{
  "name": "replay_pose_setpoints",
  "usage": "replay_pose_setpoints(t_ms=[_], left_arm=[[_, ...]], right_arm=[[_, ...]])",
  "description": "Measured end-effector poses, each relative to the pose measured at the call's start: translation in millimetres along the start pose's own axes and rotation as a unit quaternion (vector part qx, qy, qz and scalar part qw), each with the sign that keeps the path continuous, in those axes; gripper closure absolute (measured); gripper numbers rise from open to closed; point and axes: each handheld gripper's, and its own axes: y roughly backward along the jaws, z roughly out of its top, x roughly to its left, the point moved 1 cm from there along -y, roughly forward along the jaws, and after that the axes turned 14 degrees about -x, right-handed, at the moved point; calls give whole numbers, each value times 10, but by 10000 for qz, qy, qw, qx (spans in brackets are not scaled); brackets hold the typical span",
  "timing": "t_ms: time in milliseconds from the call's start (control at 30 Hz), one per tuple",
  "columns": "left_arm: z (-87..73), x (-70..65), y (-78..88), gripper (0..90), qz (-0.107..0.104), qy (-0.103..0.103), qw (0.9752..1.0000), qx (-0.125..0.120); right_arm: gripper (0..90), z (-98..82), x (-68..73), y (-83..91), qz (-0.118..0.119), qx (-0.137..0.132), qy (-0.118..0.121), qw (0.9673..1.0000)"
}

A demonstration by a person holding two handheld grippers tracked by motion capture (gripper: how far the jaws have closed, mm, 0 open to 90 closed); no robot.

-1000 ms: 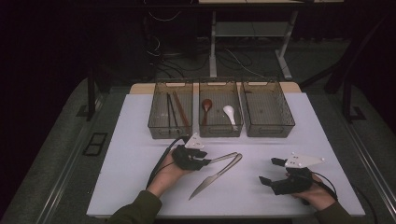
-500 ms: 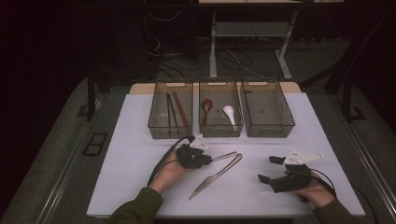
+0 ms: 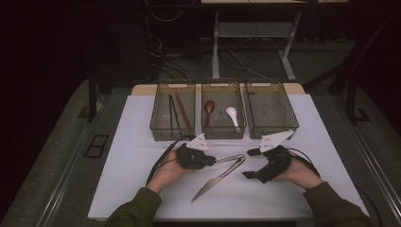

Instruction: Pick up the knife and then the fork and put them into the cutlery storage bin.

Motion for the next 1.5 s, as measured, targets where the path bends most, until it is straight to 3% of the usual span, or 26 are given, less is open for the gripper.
replay_pose_setpoints(t_ms=[200,467,500,600,667,833,933,1000,1167,1300,1500], left_arm=[[170,-125,-64,843,-462,-358,9983,-16],[292,-188,-131,843,-800,-698,9943,-55],[295,-212,-138,843,-839,-639,9944,-81],[323,-239,-134,843,-907,-716,9933,-91],[340,-261,-128,843,-976,-722,9925,-132],[328,-280,-147,836,-999,-753,9921,-76],[329,-255,-127,797,-942,-587,9935,-238],[326,-232,-94,678,-809,-434,9952,-350],[284,-176,78,434,-247,-145,9970,-713],[210,-88,284,315,319,142,9948,-953],[51,-80,512,252,842,414,9903,-1023]], right_arm=[[286,184,-82,-144,501,210,308,9980],[543,156,-77,-247,1137,596,239,9914],[563,151,-67,-256,1186,648,216,9906],[675,135,-43,-314,1337,846,249,9871],[787,129,-22,-343,1310,993,336,9858],[815,111,2,-362,1439,1119,432,9823],[865,105,9,-371,1414,1158,483,9820],[865,100,-10,-370,1369,1163,497,9825],[864,130,-94,-250,952,1055,418,9890],[864,162,-236,-65,582,926,305,9935],[863,254,-468,216,-49,744,122,9971]])
